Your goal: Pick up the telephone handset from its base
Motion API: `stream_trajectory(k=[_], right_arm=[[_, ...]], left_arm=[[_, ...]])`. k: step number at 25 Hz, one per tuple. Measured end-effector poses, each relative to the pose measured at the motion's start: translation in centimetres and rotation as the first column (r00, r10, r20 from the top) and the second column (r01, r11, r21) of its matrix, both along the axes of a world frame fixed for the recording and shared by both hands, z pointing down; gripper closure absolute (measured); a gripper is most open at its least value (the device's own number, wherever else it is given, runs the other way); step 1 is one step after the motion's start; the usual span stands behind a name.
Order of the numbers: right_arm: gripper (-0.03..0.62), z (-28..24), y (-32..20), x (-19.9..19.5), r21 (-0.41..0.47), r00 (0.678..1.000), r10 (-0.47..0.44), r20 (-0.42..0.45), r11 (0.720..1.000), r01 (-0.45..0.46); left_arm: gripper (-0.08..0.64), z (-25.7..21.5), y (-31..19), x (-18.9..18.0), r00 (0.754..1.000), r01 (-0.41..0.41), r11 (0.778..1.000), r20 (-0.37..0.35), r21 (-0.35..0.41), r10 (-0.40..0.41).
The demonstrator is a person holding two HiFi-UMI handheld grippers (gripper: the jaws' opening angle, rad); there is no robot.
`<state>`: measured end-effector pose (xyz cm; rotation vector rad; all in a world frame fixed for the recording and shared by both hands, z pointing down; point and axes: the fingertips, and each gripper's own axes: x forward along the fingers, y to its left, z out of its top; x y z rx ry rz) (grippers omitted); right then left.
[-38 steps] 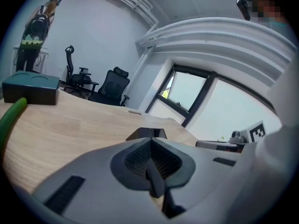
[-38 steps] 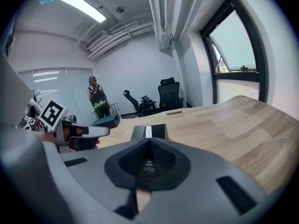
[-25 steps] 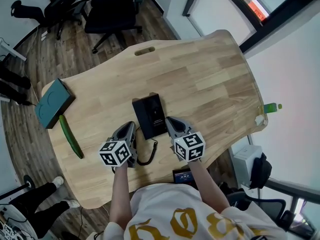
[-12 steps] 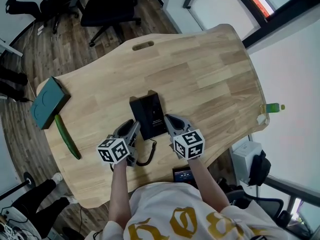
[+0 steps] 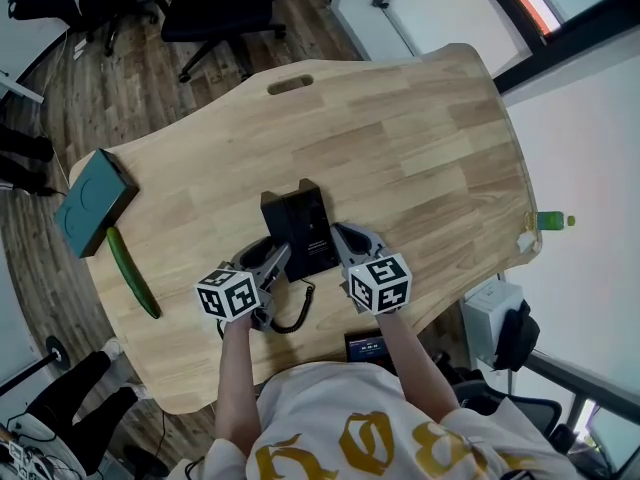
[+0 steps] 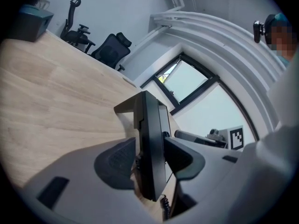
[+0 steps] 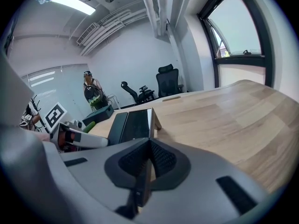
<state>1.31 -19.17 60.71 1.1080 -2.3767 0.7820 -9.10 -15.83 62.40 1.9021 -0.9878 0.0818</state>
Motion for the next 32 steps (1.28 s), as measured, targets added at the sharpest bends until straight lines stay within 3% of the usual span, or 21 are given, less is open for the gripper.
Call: stream_trajectory(k=[3,6,14,24,32], right_arm=[[0.588,-0.1,-0.4,0.2,0.0,1.0,0.004,0.006,1.0,-0.004],[0.586,-0.4,-0.4,-0.1,0.008,0.999,-0.002,0.033,1.0,0.002],[0.588,-0.5,-0.3,0.1,0.013,1.0,-0.002,0.03,1.0,0.002],[0.587,-1.1,0.2,0.9,0.023,1.0,0.009,0.027,1.0,-0.009],[0.588,-1.5,0.6,0.6,0.028,0.999,0.001,0.032,1.0,-0.002]], left_arm=[[0.377,0.4,0.2,0.7,0.999,-0.05,0.999,0.001,-0.02,0.05],[0.429,0.5,0.3,1.0,0.997,-0.075,0.997,0.004,-0.019,0.075],[0.472,0.1,0.6,0.8,0.997,-0.07,0.997,-0.037,-0.017,0.069],[0.483,-0.6,1.3,0.3,0.998,-0.046,0.999,-0.043,-0.018,0.045],[0.488,-1.2,1.6,0.6,0.993,-0.06,0.998,-0.101,-0.018,0.058]])
